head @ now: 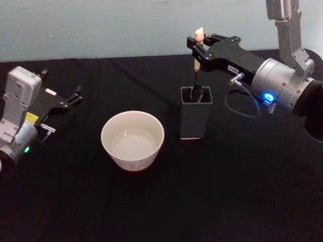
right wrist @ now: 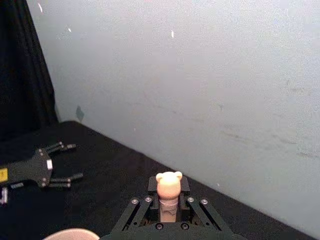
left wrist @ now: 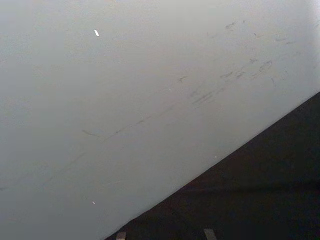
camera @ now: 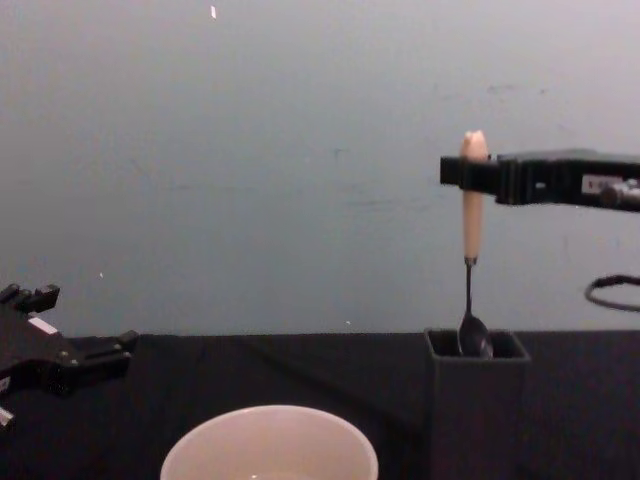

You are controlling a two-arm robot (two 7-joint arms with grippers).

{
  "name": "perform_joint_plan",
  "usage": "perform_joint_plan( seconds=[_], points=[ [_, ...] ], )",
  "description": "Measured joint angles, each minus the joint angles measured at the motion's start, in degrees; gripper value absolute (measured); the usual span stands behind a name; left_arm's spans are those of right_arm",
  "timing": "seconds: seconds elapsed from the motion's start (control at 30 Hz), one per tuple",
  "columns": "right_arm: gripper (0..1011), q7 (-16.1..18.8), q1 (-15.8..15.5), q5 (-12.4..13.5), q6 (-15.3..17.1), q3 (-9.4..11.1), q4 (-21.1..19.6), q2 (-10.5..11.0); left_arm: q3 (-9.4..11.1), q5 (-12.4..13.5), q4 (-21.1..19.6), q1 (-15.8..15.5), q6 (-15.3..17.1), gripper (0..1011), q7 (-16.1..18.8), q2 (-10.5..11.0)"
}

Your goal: Pick up the stirring spoon with one hand, stir inside the cup, then place it back in its original position.

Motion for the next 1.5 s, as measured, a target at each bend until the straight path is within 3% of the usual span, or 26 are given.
perform_joint_plan(
  seconds=[0.43,0.93,1.5],
  points=[
    [214,-0.5,1.4,1.0,-3.4,-0.5,-0.7,-0.5,0.0,0.0,0.0,0.0,0.0,1001,0.0,0.0],
    [214,0.7,3.7,-0.5,-5.5,-5.0,2.0,-3.4,0.0,0.0,0.0,0.0,0.0,1001,0.0,0.0],
    [214,3.5,2.7,-2.9,-7.6,-10.2,3.9,-4.8,0.0,0.0,0.0,0.0,0.0,1001,0.0,0.0]
  ],
)
